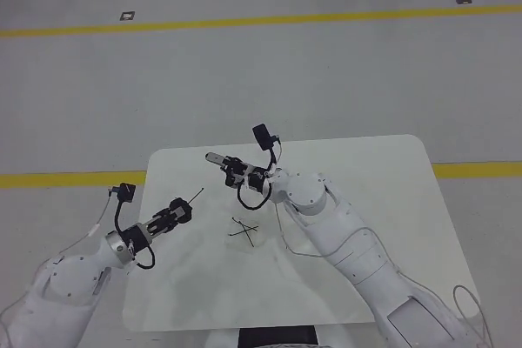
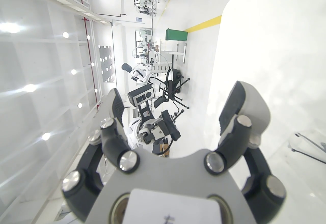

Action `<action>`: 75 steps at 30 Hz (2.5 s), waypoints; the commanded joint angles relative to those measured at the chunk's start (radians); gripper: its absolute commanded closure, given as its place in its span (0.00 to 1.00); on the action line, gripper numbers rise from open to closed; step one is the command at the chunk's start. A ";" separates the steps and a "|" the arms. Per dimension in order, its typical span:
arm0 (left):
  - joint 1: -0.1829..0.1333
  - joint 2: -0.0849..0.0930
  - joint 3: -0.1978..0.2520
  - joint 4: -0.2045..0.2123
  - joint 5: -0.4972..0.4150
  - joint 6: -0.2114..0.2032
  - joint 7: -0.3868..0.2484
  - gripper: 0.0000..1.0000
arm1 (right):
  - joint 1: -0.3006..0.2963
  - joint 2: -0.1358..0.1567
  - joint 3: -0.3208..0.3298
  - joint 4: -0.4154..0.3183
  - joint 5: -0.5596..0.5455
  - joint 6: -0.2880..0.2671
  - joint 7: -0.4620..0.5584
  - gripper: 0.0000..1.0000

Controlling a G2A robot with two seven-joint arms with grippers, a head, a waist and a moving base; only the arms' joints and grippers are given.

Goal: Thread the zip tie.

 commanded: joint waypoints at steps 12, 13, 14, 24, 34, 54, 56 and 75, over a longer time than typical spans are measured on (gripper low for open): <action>0.002 -0.003 0.020 0.002 -0.007 0.001 0.007 1.00 | 0.000 0.000 0.000 0.000 0.000 0.000 0.000 0.00; 0.004 -0.004 0.027 -0.001 -0.021 0.000 -0.004 1.00 | 0.000 0.000 0.000 0.000 0.000 0.000 0.000 0.00; 0.006 -0.005 0.029 -0.001 -0.034 0.000 -0.010 1.00 | 0.000 0.000 0.000 0.000 0.000 0.000 0.000 0.00; 0.013 -0.011 0.003 0.040 -0.207 0.000 -0.168 1.00 | 0.000 0.000 0.000 0.000 0.000 0.000 0.000 0.00; 0.010 -0.012 -0.011 0.045 -0.215 0.000 -0.214 1.00 | 0.000 0.000 0.000 0.000 0.000 0.000 0.000 0.00; 0.010 -0.012 -0.011 0.045 -0.215 0.000 -0.214 1.00 | 0.063 0.065 0.121 0.277 0.181 -0.151 0.648 0.00; 0.010 -0.012 -0.011 0.045 -0.215 0.000 -0.214 1.00 | 0.084 0.053 0.096 0.324 0.248 -0.180 0.706 0.00; -0.020 -0.010 -0.008 0.110 -0.328 0.000 -0.428 1.00 | 0.082 0.042 0.078 0.384 0.442 -0.209 0.825 0.00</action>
